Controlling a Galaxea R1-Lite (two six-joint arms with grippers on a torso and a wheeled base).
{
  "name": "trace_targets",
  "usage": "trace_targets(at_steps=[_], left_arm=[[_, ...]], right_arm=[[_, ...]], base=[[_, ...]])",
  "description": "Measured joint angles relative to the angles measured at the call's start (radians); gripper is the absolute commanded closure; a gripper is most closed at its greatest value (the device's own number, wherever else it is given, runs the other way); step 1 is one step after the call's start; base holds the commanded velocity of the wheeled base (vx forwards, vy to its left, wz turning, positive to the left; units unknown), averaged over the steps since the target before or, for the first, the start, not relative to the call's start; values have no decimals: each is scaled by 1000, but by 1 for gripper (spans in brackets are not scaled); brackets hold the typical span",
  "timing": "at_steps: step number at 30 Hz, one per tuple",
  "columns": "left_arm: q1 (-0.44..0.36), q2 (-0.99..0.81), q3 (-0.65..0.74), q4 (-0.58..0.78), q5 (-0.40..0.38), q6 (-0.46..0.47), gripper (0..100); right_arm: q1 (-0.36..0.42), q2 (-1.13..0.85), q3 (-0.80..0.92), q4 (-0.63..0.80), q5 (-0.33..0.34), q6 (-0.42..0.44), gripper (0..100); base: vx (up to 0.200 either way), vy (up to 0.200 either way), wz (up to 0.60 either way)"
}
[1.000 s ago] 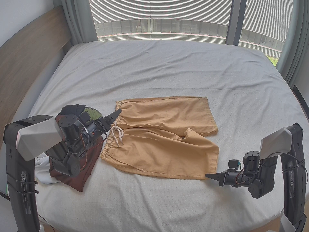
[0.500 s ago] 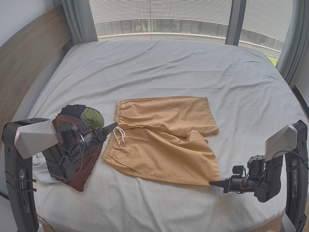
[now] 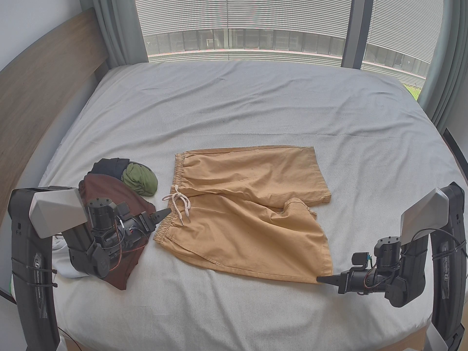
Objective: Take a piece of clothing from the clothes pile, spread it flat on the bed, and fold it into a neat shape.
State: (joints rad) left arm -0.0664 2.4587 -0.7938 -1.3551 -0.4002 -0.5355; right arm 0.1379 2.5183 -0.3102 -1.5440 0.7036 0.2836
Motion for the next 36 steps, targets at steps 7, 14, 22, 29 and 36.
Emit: trace_targets(at_steps=[7,14,22,29,36], left_arm=[[0,10,-1,94,9,-1,0],[-7,12,4,105,9,-4,0],[-18,12,20,129,9,-6,0],[-18,14,29,144,7,-6,100],[-20,20,37,130,7,-6,100]], right_arm=[[-4,7,-10,0,0,0,100],[-5,12,-14,-1,0,0,100],[-5,14,-15,-2,0,0,100],[-7,14,-18,-2,-1,0,100],[-6,14,-16,-2,-2,-1,100]], base=[[0,0,0],[0,0,0],[0,0,0],[0,0,0],[0,0,0]])
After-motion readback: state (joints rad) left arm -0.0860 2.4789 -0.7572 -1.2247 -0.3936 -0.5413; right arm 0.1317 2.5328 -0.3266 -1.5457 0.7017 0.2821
